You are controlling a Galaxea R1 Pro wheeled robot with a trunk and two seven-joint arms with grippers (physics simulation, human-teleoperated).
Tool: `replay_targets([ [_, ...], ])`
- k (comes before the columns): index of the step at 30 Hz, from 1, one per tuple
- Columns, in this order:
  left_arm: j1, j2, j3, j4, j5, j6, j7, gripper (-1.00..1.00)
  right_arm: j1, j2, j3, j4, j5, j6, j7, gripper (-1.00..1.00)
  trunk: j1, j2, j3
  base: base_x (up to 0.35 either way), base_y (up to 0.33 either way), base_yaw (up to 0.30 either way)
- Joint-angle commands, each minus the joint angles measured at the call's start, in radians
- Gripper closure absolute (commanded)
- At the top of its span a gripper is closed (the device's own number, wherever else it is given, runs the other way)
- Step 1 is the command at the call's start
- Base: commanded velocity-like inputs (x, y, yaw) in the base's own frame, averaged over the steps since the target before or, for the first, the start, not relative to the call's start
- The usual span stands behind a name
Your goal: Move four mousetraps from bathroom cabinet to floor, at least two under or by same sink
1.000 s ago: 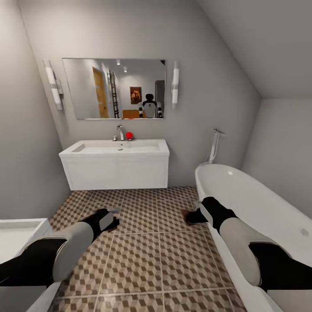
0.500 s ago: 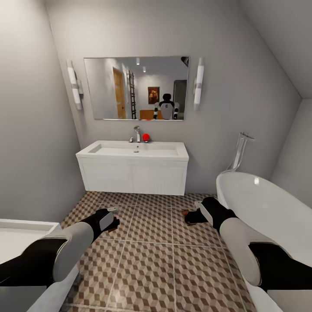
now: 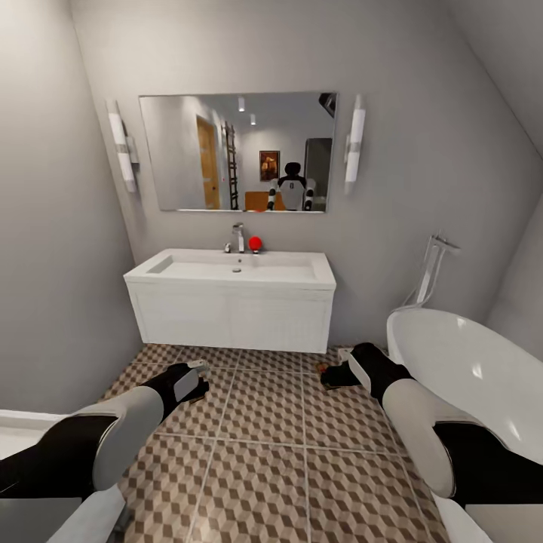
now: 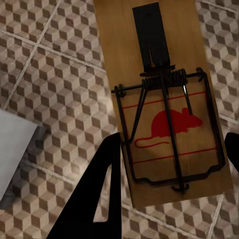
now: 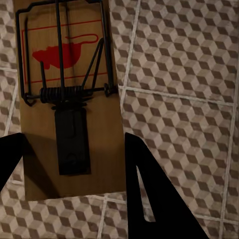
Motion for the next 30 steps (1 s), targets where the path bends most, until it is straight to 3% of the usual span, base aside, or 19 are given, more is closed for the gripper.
replay_targets([
  [1,-0.001,0.000,0.002,-0.001,0.002,0.003,0.008,1.00,0.000,0.000,-0.002,-0.002,0.005,0.005,0.001,1.00,0.001,-0.001,-0.001,0.320,0.000,-0.021],
  [11,-0.001,0.000,0.002,-0.001,0.003,0.004,0.008,1.00,0.000,0.001,-0.001,-0.002,0.007,0.004,0.001,1.00,0.001,-0.001,-0.001,0.320,0.000,-0.095],
  [30,-0.001,0.001,0.002,-0.001,0.005,0.003,0.008,1.00,0.000,-0.004,-0.002,0.032,0.006,-0.015,0.000,1.00,0.001,-0.001,-0.001,0.320,0.000,-0.005],
])
